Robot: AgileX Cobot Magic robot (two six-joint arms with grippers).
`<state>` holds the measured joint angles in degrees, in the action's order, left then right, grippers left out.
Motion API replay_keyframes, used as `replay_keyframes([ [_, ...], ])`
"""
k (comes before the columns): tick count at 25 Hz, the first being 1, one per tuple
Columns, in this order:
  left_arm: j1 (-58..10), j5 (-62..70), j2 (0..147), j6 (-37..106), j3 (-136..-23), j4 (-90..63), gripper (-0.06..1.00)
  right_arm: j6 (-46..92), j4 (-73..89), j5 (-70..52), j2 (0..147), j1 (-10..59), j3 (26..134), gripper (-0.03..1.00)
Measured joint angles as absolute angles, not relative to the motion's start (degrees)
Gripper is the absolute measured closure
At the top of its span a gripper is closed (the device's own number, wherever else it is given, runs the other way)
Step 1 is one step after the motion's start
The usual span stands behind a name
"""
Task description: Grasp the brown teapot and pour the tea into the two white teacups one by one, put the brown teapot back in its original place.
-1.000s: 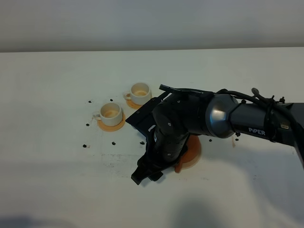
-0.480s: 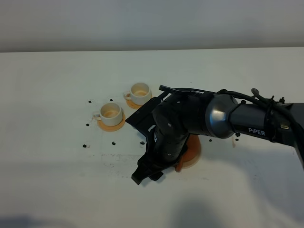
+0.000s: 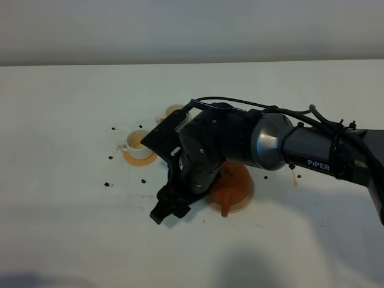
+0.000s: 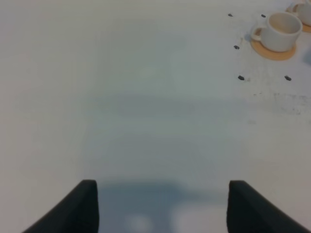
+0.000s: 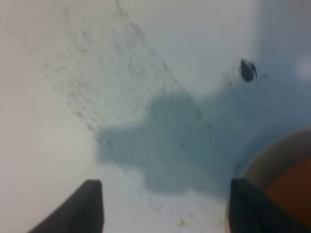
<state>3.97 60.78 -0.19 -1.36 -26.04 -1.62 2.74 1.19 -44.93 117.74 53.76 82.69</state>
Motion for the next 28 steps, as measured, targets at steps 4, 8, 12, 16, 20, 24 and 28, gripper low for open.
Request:
replay_keyframes([
  [4, 4.0, 60.8, -0.2, -1.4, -26.0, -1.6, 0.41, 1.5, 1.4, -48.0, 117.4, 53.8, 85.4, 0.43],
  [8, 4.0, 60.8, -0.2, -1.4, -26.0, -1.6, 0.41, -3.8, 3.6, -48.8, 114.4, 51.4, 86.2, 0.43],
  [12, 4.0, 60.8, -0.2, -1.4, -26.0, -1.6, 0.41, -7.8, 4.8, -49.0, 109.5, 47.6, 84.9, 0.43],
  [16, 4.0, 60.8, -0.2, -1.4, -26.0, -1.6, 0.41, -10.3, 7.4, -46.8, 103.8, 45.1, 77.9, 0.43],
  [20, 4.0, 60.8, -0.1, -1.4, -26.0, -1.6, 0.41, -10.4, 15.5, -43.7, 99.8, 42.9, 70.6, 0.43],
  [24, 4.0, 60.8, -0.1, -1.4, -26.0, -1.6, 0.41, -9.5, 22.1, -43.4, 99.3, 41.8, 66.0, 0.43],
  [28, 4.0, 60.8, -0.1, -1.4, -26.0, -1.6, 0.41, -11.3, 21.7, -43.4, 99.6, 41.0, 63.4, 0.43],
])
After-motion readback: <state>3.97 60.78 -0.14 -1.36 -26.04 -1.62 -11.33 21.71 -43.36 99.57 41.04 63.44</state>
